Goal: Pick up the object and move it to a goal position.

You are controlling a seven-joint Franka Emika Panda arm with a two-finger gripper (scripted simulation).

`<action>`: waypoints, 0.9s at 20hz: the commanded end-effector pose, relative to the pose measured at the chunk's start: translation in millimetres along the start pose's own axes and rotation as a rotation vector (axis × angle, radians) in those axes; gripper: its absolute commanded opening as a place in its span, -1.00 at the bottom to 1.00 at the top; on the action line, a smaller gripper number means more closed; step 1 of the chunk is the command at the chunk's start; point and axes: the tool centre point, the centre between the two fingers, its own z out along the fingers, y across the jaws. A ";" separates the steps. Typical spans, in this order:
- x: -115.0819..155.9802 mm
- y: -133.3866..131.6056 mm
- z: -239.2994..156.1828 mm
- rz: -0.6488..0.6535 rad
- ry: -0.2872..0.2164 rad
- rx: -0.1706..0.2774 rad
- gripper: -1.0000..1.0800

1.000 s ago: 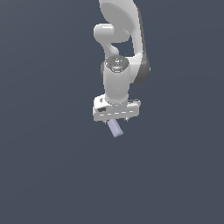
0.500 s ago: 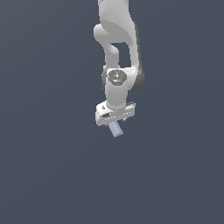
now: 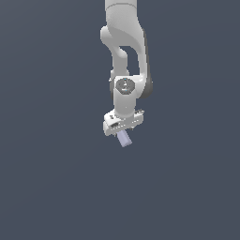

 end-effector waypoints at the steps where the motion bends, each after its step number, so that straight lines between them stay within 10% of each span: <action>1: 0.1 0.1 1.1 0.000 0.000 0.000 0.92; 17: -0.7 -0.4 50.7 -0.006 0.001 0.000 0.92; 18: -0.7 -0.4 50.7 -0.006 0.001 0.000 -1.00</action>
